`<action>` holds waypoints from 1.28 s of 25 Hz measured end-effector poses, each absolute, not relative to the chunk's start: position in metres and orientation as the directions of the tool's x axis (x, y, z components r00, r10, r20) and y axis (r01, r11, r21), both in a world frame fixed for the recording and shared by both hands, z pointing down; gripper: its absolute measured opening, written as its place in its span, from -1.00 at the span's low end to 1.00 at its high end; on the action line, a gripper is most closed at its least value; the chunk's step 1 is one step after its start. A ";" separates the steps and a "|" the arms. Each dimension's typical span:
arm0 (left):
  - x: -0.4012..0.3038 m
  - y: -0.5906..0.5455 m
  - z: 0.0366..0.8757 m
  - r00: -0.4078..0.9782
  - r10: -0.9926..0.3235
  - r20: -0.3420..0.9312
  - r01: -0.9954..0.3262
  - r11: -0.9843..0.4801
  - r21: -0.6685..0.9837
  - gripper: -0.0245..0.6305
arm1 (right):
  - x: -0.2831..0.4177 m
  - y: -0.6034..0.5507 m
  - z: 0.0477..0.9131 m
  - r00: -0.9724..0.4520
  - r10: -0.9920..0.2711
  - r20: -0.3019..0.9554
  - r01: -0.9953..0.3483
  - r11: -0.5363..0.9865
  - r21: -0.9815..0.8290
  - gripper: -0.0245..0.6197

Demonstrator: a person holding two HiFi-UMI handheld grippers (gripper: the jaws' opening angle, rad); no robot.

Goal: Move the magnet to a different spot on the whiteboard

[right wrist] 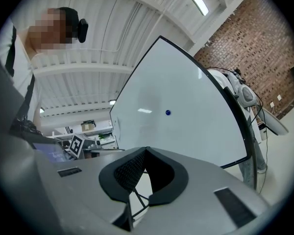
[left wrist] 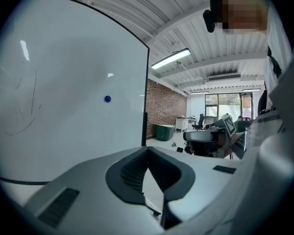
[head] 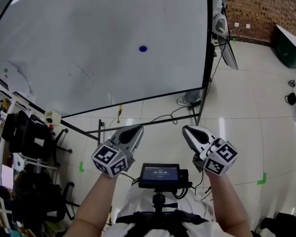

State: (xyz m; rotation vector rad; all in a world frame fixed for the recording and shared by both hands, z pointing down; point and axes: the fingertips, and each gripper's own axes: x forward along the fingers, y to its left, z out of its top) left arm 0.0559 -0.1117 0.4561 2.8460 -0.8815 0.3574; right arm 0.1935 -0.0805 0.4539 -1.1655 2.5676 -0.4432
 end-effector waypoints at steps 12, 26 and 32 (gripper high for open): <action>0.076 -0.152 0.461 0.826 -0.516 0.227 -0.544 -0.836 0.075 -0.82 | 0.207 -0.117 0.443 -0.621 -0.777 -0.101 -0.715 0.615 -0.333 -0.82; 0.099 -0.215 0.434 0.806 -0.546 0.229 -0.538 -0.837 -0.100 -0.82 | 0.224 -0.178 0.409 -0.609 -0.789 -0.082 -0.753 0.608 -0.251 -0.82; 0.101 -0.247 0.417 0.760 -0.605 0.238 -0.546 -0.793 -0.272 -0.82 | 0.219 -0.199 0.406 -0.614 -0.785 -0.084 -0.750 0.613 -0.249 -0.82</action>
